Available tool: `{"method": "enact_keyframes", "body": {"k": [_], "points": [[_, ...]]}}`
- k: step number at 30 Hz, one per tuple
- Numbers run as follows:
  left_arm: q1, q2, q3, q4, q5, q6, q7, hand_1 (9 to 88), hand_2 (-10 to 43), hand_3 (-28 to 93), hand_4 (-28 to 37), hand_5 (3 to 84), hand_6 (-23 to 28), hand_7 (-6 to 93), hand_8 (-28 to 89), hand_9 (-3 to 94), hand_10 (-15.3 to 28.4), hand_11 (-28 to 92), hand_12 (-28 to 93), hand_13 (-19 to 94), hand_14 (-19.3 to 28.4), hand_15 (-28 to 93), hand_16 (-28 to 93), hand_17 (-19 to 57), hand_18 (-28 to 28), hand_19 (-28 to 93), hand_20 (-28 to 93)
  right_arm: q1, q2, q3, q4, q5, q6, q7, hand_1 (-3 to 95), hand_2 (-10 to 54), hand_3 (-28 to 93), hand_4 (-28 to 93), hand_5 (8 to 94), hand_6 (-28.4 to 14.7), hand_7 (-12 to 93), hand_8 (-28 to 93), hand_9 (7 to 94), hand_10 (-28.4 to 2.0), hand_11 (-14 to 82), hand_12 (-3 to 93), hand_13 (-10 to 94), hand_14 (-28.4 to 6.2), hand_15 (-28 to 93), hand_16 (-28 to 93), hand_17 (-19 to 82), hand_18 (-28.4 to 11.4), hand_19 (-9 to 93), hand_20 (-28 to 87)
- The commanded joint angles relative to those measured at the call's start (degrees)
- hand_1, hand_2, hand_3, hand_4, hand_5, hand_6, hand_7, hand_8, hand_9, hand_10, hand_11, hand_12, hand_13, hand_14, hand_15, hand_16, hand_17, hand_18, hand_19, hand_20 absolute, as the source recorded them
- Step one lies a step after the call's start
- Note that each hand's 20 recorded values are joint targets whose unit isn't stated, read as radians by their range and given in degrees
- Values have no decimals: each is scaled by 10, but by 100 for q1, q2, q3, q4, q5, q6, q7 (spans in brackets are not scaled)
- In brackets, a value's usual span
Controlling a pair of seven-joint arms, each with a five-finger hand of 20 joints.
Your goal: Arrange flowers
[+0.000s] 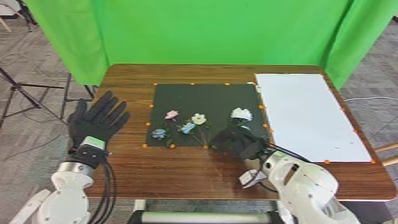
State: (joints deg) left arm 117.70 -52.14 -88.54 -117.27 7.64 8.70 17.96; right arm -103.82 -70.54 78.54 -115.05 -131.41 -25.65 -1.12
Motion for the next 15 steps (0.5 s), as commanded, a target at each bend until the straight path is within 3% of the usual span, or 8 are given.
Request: {"method": "enact_keyframes", "body": {"k": [1, 15], "points": [[65, -11, -1, -25, -21, 15, 29, 236, 162, 705, -283, 388, 73, 154, -86, 321, 132, 216, 118, 240, 144, 381, -75, -59, 143, 373, 99, -103, 93, 39, -107, 67, 40, 342, 163, 147, 777, -252, 590, -44, 130, -117, 570, -125, 88, 110, 620, -139, 534, 236, 351, -216, 855, 424], [67, -27, -7, -10, -99, 33, 74, 236, 162, 706, -283, 387, 71, 157, -85, 319, 128, 216, 118, 239, 142, 379, -75, -58, 141, 370, 98, -144, 171, 181, -184, -18, 50, 584, 167, 151, 768, -242, 642, -36, 137, -110, 634, -137, 99, 127, 646, -141, 546, 251, 366, -217, 875, 417]]}}
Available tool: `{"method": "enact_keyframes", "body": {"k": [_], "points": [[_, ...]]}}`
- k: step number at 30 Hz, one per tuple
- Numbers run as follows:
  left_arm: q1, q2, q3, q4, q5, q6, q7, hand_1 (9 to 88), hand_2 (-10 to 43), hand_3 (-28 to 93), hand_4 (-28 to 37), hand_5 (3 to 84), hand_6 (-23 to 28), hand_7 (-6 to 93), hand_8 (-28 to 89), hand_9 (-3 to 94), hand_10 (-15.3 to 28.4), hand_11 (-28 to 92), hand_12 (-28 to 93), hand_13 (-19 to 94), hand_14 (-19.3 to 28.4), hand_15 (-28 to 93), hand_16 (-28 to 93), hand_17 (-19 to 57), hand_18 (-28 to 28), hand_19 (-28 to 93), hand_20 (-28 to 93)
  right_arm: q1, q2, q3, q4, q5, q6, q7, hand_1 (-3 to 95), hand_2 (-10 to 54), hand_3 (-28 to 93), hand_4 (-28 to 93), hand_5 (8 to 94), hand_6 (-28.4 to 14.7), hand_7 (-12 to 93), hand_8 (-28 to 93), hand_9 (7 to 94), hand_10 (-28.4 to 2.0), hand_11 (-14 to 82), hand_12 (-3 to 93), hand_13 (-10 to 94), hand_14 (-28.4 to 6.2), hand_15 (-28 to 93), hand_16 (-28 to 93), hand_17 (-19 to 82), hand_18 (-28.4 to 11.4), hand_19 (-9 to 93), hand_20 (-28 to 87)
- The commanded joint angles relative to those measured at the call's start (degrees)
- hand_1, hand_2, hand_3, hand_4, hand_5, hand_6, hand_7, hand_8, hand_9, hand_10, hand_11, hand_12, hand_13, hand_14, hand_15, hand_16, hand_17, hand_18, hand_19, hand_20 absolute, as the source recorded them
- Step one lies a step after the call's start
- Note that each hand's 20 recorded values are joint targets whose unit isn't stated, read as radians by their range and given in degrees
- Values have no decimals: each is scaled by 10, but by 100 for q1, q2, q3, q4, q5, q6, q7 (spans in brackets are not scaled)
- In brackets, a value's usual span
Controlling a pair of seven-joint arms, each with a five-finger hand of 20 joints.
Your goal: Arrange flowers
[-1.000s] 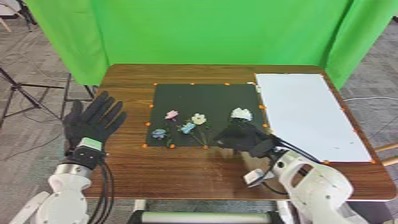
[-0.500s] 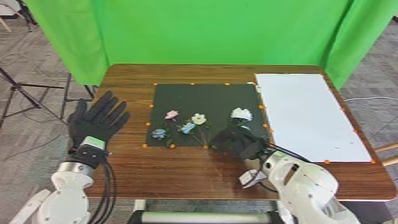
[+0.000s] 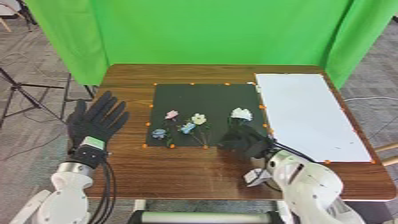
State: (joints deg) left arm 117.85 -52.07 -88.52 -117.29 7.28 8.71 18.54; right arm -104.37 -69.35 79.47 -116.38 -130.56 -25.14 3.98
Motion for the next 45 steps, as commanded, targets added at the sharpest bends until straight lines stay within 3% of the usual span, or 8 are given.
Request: {"method": "enact_keyframes", "body": {"k": [1, 17, 21, 30, 33, 37, 42, 45], "points": [[57, -34, -4, -17, -82, 54, 33, 236, 162, 706, -283, 387, 71, 157, -85, 320, 129, 216, 118, 239, 142, 378, -75, -58, 141, 370, 98, -84, 57, 88, -51, -122, 23, 66, 167, 151, 768, -242, 642, -34, 139, -110, 635, -135, 100, 128, 646, -141, 546, 251, 366, -217, 875, 416], [48, 7, -9, -7, -125, 6, 143, 236, 162, 705, -283, 387, 72, 156, -85, 319, 129, 216, 118, 239, 143, 383, -77, -59, 141, 372, 99, -262, 117, 193, -9, 1199, 1378, -438, 163, 109, 766, -239, 701, -2, 165, -121, 701, -121, 114, 133, 696, -128, 579, 281, 406, -212, 915, 415], [52, 57, -16, -11, -168, -24, 239, 237, 162, 704, -283, 387, 72, 155, -85, 318, 129, 214, 117, 238, 144, 383, -77, -58, 141, 371, 98, -264, 220, 100, 133, 2104, 2464, -740, 160, 101, 774, -241, 693, -5, 169, -123, 697, -121, 116, 134, 690, -125, 570, 284, 405, -209, 913, 412], [114, 136, -229, -65, -26, -68, 613, 224, 172, 690, -283, 390, 64, 130, -89, 322, 123, 184, 96, 225, 127, 327, -93, -53, 138, 360, 94, -193, 136, 792, 354, 2825, 2965, -1507, 84, 114, 832, -282, 400, -5, 191, -146, 418, -117, 66, 103, 335, -137, 251, 159, 184, -173, 449, 232], [183, 47, -320, -30, 189, -128, 595, 215, 176, 686, -283, 388, 60, 118, -89, 314, 118, 169, 89, 214, 121, 307, -95, -51, 135, 357, 93, -215, 140, 967, 384, 3497, 3109, -1509, 55, 105, 825, -282, 381, -3, 187, -147, 400, -115, 64, 99, 308, -139, 215, 152, 172, -168, 399, 211], [306, 93, -325, -34, 70, -192, 777, 204, 174, 685, -283, 381, 54, 99, -85, 307, 115, 152, 82, 203, 107, 271, -94, -50, 131, 345, 91, -277, 77, 1226, 392, 4299, 2947, -1503, 14, 72, 816, -283, 366, -4, 167, -140, 379, -113, 51, 89, 288, -136, 160, 152, 166, -161, 334, 192], [363, 273, -291, -146, 113, 119, 997, 195, 170, 680, -283, 363, 46, 84, -82, 262, 100, 121, 74, 168, 83, 223, -92, -48, 123, 322, 88, -222, 138, 1299, 462, 5908, 2862, -1533, 2, 42, 807, -283, 353, -1, 149, -129, 366, -113, 38, 85, 280, -137, 123, 160, 159, -161, 305, 194], [437, 272, -385, -166, 278, 68, 912, 196, 166, 683, -283, 352, 44, 82, -82, 236, 93, 113, 70, 149, 74, 208, -91, -46, 114, 311, 86, -368, 45, 1484, 392, 6527, 2780, -1455, 20, 23, 810, -283, 354, -2, 146, -127, 368, -111, 38, 87, 281, -137, 114, 165, 160, -161, 298, 197]]}}
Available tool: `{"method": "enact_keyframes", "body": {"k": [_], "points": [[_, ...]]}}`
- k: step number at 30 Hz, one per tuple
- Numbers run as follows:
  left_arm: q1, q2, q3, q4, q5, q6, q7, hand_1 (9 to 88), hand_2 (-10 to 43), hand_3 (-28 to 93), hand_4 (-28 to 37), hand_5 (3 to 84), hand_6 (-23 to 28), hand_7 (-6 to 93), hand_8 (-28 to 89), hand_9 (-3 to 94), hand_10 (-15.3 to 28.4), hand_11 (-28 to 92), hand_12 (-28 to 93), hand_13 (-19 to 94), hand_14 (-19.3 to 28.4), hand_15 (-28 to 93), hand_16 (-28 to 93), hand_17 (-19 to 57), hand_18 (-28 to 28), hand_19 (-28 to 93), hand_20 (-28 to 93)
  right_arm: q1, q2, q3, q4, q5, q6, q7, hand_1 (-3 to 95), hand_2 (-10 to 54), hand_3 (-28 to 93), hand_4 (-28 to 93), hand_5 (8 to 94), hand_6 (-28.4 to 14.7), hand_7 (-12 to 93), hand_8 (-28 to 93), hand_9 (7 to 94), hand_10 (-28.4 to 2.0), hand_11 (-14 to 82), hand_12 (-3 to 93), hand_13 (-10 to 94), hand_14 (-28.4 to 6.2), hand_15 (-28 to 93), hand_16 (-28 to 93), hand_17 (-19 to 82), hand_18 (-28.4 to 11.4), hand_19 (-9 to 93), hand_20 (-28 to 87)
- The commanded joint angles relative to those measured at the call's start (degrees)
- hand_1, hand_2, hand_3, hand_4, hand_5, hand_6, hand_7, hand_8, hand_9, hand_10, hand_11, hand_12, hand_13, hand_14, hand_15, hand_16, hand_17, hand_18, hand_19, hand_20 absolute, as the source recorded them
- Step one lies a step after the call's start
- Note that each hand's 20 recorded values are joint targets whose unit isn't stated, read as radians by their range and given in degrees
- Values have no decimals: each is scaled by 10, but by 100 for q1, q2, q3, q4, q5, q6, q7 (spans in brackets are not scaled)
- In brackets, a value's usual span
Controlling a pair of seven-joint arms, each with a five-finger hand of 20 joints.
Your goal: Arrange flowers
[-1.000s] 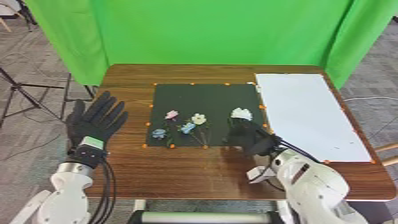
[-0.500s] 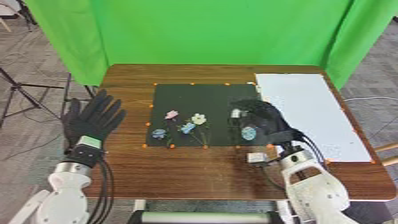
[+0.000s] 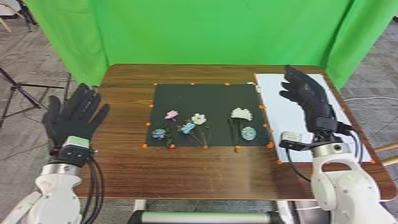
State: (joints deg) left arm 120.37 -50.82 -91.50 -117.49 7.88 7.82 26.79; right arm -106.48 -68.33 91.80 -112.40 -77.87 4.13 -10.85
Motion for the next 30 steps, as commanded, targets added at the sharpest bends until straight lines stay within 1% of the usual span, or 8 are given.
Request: {"method": "enact_keyframes", "body": {"k": [1, 7, 10, 16, 19, 21, 26, 30], "points": [[206, 145, -118, -164, 227, 162, 81, 196, 165, 683, -283, 350, 44, 82, -82, 234, 93, 112, 70, 147, 73, 205, -89, -46, 113, 308, 86, -195, -84, 316, -10, 1153, -188, 57, 26, 19, 811, -283, 358, -2, 145, -126, 371, -111, 38, 87, 282, -137, 113, 167, 160, -162, 297, 198], [313, 201, -260, -203, 280, 168, 153, 196, 162, 684, -283, 349, 44, 80, -81, 234, 94, 113, 70, 146, 74, 200, -82, -45, 110, 299, 89, -260, -76, 434, -33, 1296, -158, 47, 41, 17, 805, -283, 368, -1, 140, -123, 376, -110, 37, 89, 289, -137, 105, 179, 160, -162, 293, 203], [293, 216, -276, -215, 422, 178, 138, 195, 162, 686, -283, 348, 44, 81, -81, 236, 94, 116, 70, 146, 74, 197, -81, -45, 110, 297, 91, -254, -56, 479, -41, 1343, -85, 14, 42, 16, 807, -283, 379, -2, 141, -121, 378, -110, 36, 90, 292, -137, 101, 183, 160, -162, 292, 205], [385, 231, -307, -284, 406, 179, 260, 196, 160, 687, -283, 348, 44, 81, -81, 240, 95, 119, 69, 146, 75, 197, -79, -45, 109, 294, 93, -325, -65, 517, -77, 1378, -163, 86, 43, 17, 806, -283, 387, -2, 137, -119, 382, -109, 37, 92, 297, -137, 98, 190, 160, -163, 290, 208], [337, 186, -325, -270, 408, 224, 247, 197, 159, 687, -283, 348, 44, 81, -81, 242, 98, 121, 68, 146, 76, 198, -79, -45, 108, 293, 93, -293, -100, 488, -68, 1409, -173, 120, 43, 18, 807, -283, 388, -2, 137, -119, 383, -110, 37, 92, 303, -139, 99, 194, 160, -166, 294, 211], [282, 195, -322, -252, 425, 116, 243, 198, 158, 688, -283, 348, 44, 81, -81, 243, 98, 121, 67, 147, 76, 198, -79, -45, 108, 293, 94, -256, -36, 498, -87, 1372, -145, 47, 44, 18, 807, -283, 388, -3, 137, -119, 383, -110, 37, 92, 304, -140, 98, 196, 160, -167, 295, 211], [183, 340, -248, -221, 401, 181, 276, 198, 157, 690, -283, 349, 44, 83, -82, 243, 99, 122, 66, 147, 77, 200, -80, -46, 109, 294, 95, -286, -7, 552, -121, 1325, -118, 81, 46, 19, 805, -283, 391, -3, 138, -118, 383, -110, 37, 93, 307, -139, 97, 199, 160, -168, 296, 211], [209, 385, -297, -227, 435, 150, 213, 200, 156, 690, -283, 349, 44, 84, -82, 244, 100, 121, 65, 147, 77, 201, -81, -46, 109, 294, 95, -308, -27, 550, -133, 1301, -111, 119, 47, 18, 807, -283, 393, -2, 140, -119, 383, -110, 37, 93, 308, -139, 97, 201, 161, -168, 297, 210]]}}
